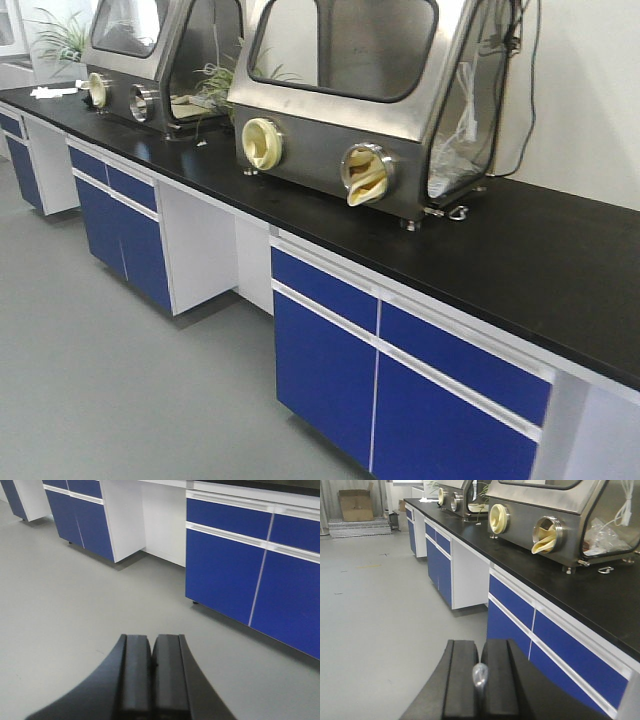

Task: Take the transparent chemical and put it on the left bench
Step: 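Drive the base to the bench with the white trays, holding the dropper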

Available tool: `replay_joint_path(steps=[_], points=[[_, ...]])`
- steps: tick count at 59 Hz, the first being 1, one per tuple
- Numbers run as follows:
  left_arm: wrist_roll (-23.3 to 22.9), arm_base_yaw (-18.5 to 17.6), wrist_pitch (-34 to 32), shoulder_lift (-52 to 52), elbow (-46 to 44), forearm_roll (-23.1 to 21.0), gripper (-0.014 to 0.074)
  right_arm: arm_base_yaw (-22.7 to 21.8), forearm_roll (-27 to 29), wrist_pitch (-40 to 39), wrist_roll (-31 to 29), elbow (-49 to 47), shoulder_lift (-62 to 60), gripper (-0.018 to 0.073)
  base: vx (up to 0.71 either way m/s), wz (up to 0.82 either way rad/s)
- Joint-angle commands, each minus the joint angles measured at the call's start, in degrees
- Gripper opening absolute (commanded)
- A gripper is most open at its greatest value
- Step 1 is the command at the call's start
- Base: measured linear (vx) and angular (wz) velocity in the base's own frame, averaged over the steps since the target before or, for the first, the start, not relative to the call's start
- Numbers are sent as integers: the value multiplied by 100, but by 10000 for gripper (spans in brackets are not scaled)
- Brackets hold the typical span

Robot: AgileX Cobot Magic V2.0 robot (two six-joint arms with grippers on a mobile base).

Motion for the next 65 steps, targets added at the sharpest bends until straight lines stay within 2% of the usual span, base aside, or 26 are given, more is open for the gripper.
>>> replay_joint_path(steps=[1,19,33,65], points=[[-45,-10,-449,-110,93,-4,-4,-5,0,-478,-34,-162,31,-3,34,17],[-45,-10,-449,-110,93,-4,-4,-5,0,-478,-34,-162,31,-3,35,8],[-45,-10,-449,-110,93,-4,-4,-5,0,-478,-34,-162,31,-3,36,-22],[-45,-10,-449,-110,93,-4,-4,-5,0,-490,-34,-162,31,-3,27,-79]])
